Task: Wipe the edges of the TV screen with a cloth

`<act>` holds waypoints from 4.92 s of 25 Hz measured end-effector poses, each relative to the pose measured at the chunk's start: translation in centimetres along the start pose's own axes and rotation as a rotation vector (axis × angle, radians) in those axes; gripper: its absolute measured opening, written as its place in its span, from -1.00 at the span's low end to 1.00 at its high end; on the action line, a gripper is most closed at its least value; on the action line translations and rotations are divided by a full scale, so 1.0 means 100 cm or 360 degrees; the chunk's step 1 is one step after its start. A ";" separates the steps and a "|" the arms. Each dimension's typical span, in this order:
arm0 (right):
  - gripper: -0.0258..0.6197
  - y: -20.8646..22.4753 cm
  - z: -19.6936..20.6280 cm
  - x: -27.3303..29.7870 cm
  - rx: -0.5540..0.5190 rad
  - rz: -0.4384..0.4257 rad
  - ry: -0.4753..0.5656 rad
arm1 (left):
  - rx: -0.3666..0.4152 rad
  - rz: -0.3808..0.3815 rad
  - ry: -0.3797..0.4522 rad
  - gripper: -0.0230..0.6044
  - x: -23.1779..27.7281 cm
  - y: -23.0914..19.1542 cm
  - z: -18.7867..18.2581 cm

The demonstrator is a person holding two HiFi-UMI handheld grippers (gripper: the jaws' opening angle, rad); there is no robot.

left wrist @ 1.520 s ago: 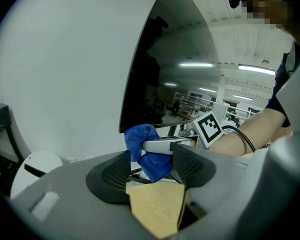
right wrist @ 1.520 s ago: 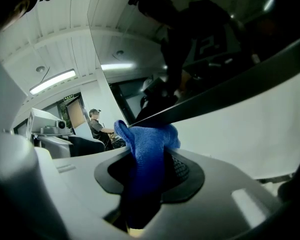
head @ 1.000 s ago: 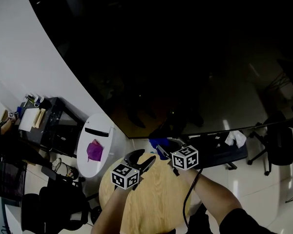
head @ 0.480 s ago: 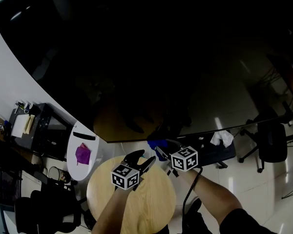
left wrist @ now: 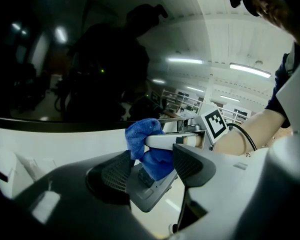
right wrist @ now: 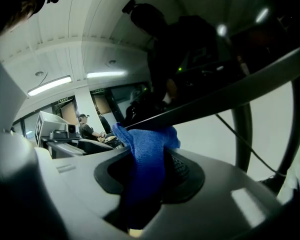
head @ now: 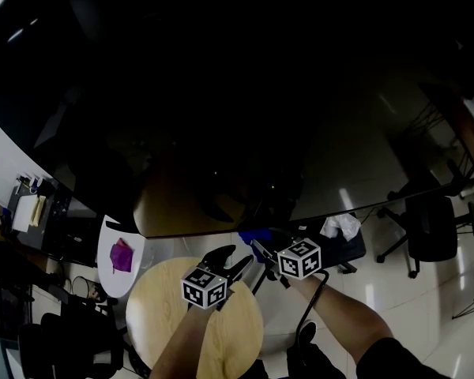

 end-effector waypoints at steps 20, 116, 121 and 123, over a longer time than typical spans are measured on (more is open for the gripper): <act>-0.50 0.103 -0.022 -0.126 0.0056 0.0037 0.0037 | -0.0023 -0.0020 -0.0012 -0.12 0.107 0.106 -0.013; -0.50 0.532 -0.107 -0.678 0.0072 0.0608 0.0358 | 0.0114 0.0365 -0.0081 -0.11 0.578 0.535 -0.094; -0.50 0.541 -0.110 -0.691 -0.0011 0.0658 0.0309 | 0.0114 0.0391 -0.0086 -0.11 0.590 0.546 -0.096; -0.50 0.544 -0.114 -0.697 -0.0103 0.0696 0.0261 | 0.0117 0.0398 -0.0085 -0.11 0.594 0.549 -0.097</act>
Point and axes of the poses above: the fingertips, and each gripper's own axes: x forward along the fingers, y to its right, z out of its underside, the point moved 6 cm from there along -x, backward along the fingers
